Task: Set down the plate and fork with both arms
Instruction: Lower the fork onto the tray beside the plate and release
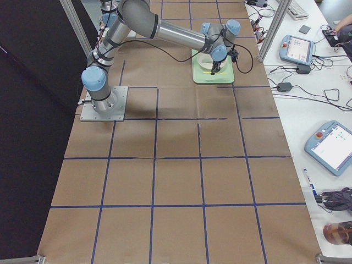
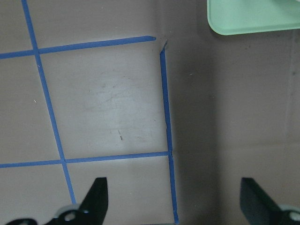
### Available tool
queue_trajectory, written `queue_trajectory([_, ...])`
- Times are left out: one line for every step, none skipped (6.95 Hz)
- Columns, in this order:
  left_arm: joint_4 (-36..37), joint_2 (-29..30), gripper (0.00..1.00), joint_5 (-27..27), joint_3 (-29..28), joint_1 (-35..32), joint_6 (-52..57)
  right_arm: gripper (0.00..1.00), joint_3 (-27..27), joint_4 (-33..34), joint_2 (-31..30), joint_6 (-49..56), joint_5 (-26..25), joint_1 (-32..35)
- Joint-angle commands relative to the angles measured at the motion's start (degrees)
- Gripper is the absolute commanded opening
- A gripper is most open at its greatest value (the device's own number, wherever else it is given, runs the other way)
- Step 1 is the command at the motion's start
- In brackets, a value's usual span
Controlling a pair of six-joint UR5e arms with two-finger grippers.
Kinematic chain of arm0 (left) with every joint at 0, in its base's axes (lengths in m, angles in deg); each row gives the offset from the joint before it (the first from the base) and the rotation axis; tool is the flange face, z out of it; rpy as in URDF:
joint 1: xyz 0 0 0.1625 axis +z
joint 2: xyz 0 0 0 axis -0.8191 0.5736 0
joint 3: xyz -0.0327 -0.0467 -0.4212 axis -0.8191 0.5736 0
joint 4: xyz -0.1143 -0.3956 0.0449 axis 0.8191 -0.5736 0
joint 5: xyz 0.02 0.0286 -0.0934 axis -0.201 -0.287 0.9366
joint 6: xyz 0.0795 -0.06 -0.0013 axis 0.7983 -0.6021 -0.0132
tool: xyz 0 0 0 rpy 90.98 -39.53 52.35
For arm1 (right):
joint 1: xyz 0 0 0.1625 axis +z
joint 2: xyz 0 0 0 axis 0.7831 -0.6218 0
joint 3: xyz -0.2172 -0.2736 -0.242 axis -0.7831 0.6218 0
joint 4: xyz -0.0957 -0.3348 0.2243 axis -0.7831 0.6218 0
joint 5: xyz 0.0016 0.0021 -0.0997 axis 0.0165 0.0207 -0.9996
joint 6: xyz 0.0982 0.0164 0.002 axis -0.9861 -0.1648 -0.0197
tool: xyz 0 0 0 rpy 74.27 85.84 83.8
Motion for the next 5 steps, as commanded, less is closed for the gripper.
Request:
queue_trajectory([0.4,0.6,0.99,0.0,0.3,0.9,-0.2,0.02,0.4,2.2,2.3,0.1,0.4,0.0])
queue_trajectory([0.4,0.7,0.99,0.0,0.3,1.0,-0.3,0.19,0.5,2.1,1.4,0.1,0.3,0.0])
queue_trajectory([0.2,0.5,1.00,0.0,0.4,1.0,-0.3,0.99,0.4,2.1,1.3,0.3,0.3,0.1])
queue_trajectory([0.1,0.5,1.00,0.1,0.3,1.0,-0.4,1.00,0.5,1.8,1.1,0.3,0.3,0.0])
queue_trajectory([0.2,0.5,1.00,0.1,0.2,1.0,-0.4,1.00,0.6,1.2,-0.5,0.3,0.2,-0.2])
